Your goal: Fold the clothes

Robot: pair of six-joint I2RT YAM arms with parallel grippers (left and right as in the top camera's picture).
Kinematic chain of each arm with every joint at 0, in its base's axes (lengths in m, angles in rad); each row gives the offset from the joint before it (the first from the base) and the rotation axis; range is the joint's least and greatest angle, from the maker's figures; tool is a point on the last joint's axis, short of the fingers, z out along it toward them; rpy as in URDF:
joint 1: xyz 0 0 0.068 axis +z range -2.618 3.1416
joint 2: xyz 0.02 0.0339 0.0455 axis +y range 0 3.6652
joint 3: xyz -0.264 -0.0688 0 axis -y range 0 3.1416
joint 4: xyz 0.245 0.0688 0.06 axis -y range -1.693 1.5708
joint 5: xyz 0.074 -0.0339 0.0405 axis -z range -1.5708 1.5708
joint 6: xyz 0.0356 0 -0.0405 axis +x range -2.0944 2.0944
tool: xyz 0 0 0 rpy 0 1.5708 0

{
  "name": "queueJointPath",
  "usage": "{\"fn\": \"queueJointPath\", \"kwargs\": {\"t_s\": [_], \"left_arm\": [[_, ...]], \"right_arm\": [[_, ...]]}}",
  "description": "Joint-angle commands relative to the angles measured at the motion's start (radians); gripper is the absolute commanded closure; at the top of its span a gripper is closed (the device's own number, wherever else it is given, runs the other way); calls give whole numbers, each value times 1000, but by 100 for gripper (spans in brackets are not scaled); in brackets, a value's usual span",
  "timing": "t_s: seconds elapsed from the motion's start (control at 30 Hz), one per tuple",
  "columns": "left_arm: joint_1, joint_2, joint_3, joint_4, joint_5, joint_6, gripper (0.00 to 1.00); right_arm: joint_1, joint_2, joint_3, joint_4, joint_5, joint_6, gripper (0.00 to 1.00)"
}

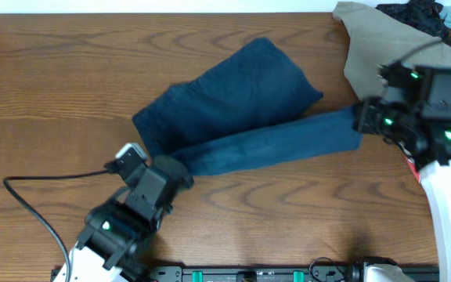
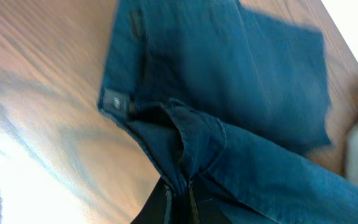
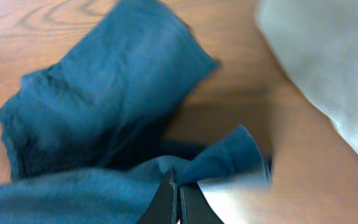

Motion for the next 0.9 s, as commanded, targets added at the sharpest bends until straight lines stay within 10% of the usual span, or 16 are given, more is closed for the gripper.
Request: {"fn": "queueJointPath", "kwargs": {"t_s": [0.0,0.27,0.87], "left_arm": [[101,62,54,1,-100,133,94],[324,294,182,68,2,317,94],[437,523,200,303,-7,320,94]], "right_arm": [[56,53,19,71,-6,-73,99],[113,153,19,282,11,-74,99],[167,345,19,509,12,-74,99]]}}
